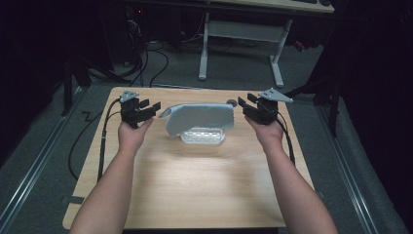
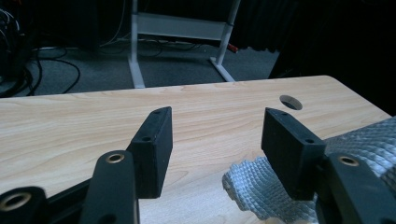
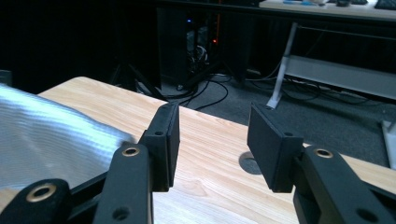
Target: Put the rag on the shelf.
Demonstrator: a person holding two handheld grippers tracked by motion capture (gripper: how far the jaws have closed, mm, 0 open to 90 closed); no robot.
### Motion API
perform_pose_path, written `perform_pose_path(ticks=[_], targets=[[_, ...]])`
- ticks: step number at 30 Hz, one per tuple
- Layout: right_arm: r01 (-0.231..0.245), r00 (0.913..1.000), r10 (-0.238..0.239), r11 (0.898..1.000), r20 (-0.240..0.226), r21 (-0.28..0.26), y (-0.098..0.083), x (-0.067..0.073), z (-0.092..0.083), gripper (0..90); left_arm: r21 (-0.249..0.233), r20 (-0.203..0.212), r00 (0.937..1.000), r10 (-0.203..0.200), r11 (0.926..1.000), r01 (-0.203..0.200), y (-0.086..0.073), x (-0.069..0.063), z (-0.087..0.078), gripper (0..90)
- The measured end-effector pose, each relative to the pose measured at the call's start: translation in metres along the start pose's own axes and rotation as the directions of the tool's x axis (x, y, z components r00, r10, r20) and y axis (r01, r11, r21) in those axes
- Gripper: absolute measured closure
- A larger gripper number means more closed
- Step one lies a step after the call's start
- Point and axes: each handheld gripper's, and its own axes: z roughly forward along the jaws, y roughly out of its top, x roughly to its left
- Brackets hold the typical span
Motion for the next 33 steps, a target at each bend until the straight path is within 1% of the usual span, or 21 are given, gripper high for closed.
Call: perform_pose_path(ticks=[2, 4, 5, 6, 7, 8, 11, 15, 17, 18, 20, 21, 22, 24, 25, 26, 27, 28, 31, 32, 33], targets=[[0.028, 0.9996, -0.028, 1.000, 0.003, 0.001, 0.001, 0.006, -0.001, 53.7, 0.008, -0.011, 0.9998, 0.017, 0.9998, -0.017, 0.000, 0.000, -0.003, 44.1], [0.034, 0.9994, -0.034, 0.999, 0.002, 0.006, 0.000, 0.006, -0.001, 53.4, 0.006, -0.011, 0.9996, 0.026, 0.9997, -0.026, -0.002, 0.000, -0.008, 44.1], [0.030, 0.9995, -0.030, 0.999, 0.003, 0.012, -0.002, 0.006, -0.004, 53.3, -0.001, -0.013, 0.9994, 0.033, 0.9995, -0.033, -0.006, -0.001, -0.015, 44.2], [0.030, 0.9995, -0.030, 0.999, 0.003, 0.012, -0.002, 0.006, -0.004, 53.3, -0.001, -0.013, 0.9994, 0.033, 0.9995, -0.033, -0.006, -0.001, -0.015, 44.4], [0.025, 0.9997, -0.026, 1.000, 0.005, 0.017, -0.005, 0.004, -0.006, 53.0, -0.002, -0.020, 0.9989, 0.043, 0.9991, -0.043, -0.012, -0.002, -0.022, 44.5], [0.025, 0.9996, -0.025, 1.000, 0.010, 0.018, -0.006, 0.003, -0.008, 53.0, -0.002, -0.020, 0.9989, 0.043, 0.9991, -0.043, -0.012, -0.002, -0.022, 44.6], [0.021, 0.9997, -0.022, 1.000, 0.009, 0.017, -0.009, 0.001, -0.012, 52.7, 0.001, -0.023, 0.9985, 0.050, 0.9988, -0.050, -0.024, -0.003, -0.033, 44.6], [0.036, 0.9993, -0.036, 0.999, 0.009, 0.034, -0.014, 0.001, -0.021, 50.7, 0.024, -0.016, 0.9979, 0.062, 0.9978, -0.062, -0.039, -0.007, -0.047, 43.2], [0.048, 0.9988, -0.048, 0.999, 0.007, 0.008, -0.019, 0.004, -0.030, 49.8, 0.032, -0.006, 0.9973, 0.074, 0.9968, -0.073, -0.051, -0.013, -0.059, 41.6], [0.048, 0.9988, -0.048, 0.999, 0.007, 0.008, -0.019, 0.004, -0.030, 49.8, 0.032, -0.006, 0.9973, 0.074, 0.9968, -0.073, -0.051, -0.013, -0.059, 40.9], [0.042, 0.9991, -0.042, 0.999, -0.005, 0.021, -0.022, 0.006, -0.035, 48.5, 0.026, 0.007, 0.9971, 0.076, 0.9967, -0.076, -0.060, -0.017, -0.069, 40.2], [0.051, 0.9987, -0.051, 0.999, -0.007, -0.008, -0.028, 0.010, -0.043, 48.1, 0.028, 0.025, 0.9970, 0.073, 0.9969, -0.073, -0.069, -0.022, -0.077, 39.5], [0.051, 0.9987, -0.051, 0.999, -0.007, -0.008, -0.028, 0.010, -0.043, 48.1, 0.028, 0.025, 0.9970, 0.073, 0.9969, -0.073, -0.069, -0.022, -0.077, 39.2], [0.064, 0.9979, -0.064, 0.998, -0.014, 0.019, -0.031, 0.014, -0.048, 46.3, 0.035, 0.034, 0.9963, 0.079, 0.9961, -0.081, -0.078, -0.027, -0.086, 38.8], [0.086, 0.9962, -0.086, 0.996, -0.016, 0.005, -0.034, 0.016, -0.052, 46.5, 0.035, 0.043, 0.9958, 0.081, 0.9960, -0.082, -0.083, -0.030, -0.091, 38.1], [0.095, 0.9953, -0.095, 0.995, -0.019, -0.001, -0.038, 0.020, -0.057, 45.5, 0.035, 0.049, 0.9958, 0.077, 0.9963, -0.079, -0.086, -0.031, -0.095, 37.8], [0.114, 0.9931, -0.113, 0.993, -0.029, 0.007, -0.043, 0.024, -0.063, 43.9, 0.039, 0.071, 0.9953, 0.066, 0.9968, -0.069, -0.096, -0.036, -0.103, 37.6], [0.114, 0.9931, -0.113, 0.993, -0.029, 0.007, -0.043, 0.024, -0.063, 43.9, 0.039, 0.071, 0.9953, 0.066, 0.9968, -0.069, -0.096, -0.036, -0.103, 37.5], [0.110, 0.9929, -0.109, 0.994, -0.048, 0.007, -0.056, 0.031, -0.074, 41.8, 0.065, 0.088, 0.9931, 0.077, 0.9945, -0.082, -0.109, -0.044, -0.110, 37.3], [0.109, 0.9925, -0.108, 0.994, -0.057, 0.013, -0.066, 0.036, -0.080, 40.9, 0.080, 0.109, 0.9916, 0.070, 0.9936, -0.079, -0.118, -0.050, -0.114, 37.0], [0.109, 0.9923, -0.108, 0.994, -0.060, 0.020, -0.071, 0.038, -0.083, 40.2, 0.080, 0.109, 0.9916, 0.070, 0.9936, -0.079, -0.118, -0.050, -0.114, 37.0]])
